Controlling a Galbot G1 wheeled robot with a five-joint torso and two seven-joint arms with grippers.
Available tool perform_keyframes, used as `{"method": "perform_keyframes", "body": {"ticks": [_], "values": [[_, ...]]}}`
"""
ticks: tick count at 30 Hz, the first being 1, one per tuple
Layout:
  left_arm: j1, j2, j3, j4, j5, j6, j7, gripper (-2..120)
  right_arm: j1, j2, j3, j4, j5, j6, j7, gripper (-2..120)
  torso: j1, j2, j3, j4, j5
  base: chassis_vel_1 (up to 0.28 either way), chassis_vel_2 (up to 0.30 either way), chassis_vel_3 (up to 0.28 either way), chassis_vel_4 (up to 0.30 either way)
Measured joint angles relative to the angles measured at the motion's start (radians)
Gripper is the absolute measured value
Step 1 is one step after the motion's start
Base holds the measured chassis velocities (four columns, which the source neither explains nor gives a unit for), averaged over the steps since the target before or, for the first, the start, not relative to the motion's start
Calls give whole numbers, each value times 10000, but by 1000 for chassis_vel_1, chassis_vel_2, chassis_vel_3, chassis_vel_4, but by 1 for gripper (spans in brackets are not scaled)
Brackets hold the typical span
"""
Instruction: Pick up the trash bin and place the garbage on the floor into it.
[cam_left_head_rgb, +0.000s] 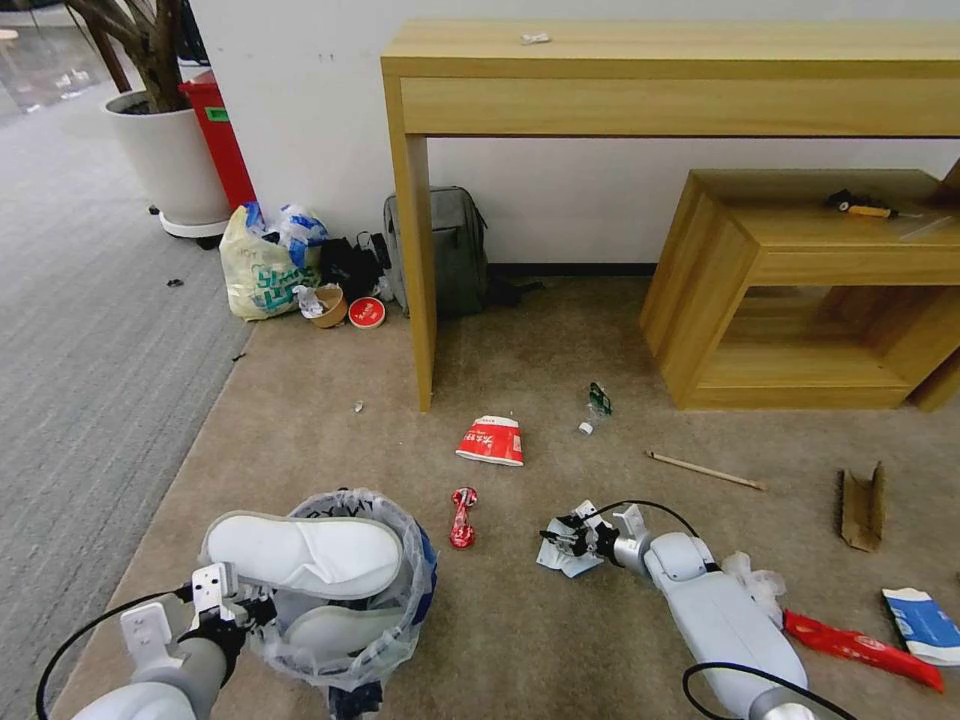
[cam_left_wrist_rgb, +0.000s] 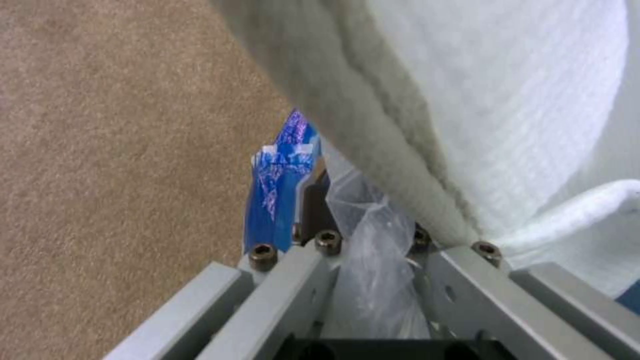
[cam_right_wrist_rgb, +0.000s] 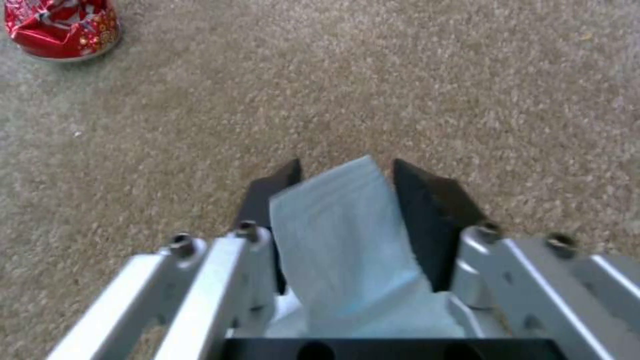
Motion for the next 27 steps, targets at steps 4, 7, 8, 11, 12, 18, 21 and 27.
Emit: {"method": "perform_keyframes", "body": {"ticks": [4,7,8,11,12,18,21,27], "values": [[-10,12,18,14,-3,0,0,0,-55,20,47,2,-38,10,82,21,0,0,0,0,0,0,0,0,0],[-16,36,18,29,-3,0,0,0,-149,32,78,82,-54,18,165,12,0,0,0,-1,1,0,0,0,0],[-22,46,17,35,-4,0,2,0,-180,42,109,130,-67,23,196,6,0,0,0,-1,1,0,0,0,0],[-30,62,6,38,-4,0,6,0,-257,58,194,288,-72,25,252,0,0,0,0,0,1,0,0,0,0],[-35,77,1,39,-4,0,10,0,-342,49,239,466,-54,21,303,0,0,0,0,0,1,0,0,0,0],[-156,188,2,104,-4,0,23,0,-777,-97,397,1461,195,-154,523,0,0,0,0,-1,2,0,0,0,0],[-262,286,33,164,-3,0,23,0,-967,-200,476,2128,394,-313,626,0,0,1,0,0,1,0,0,0,0],[-332,363,73,201,1,0,25,0,-1154,-441,646,3194,674,-380,649,0,0,0,0,0,0,0,0,0,0]]}}
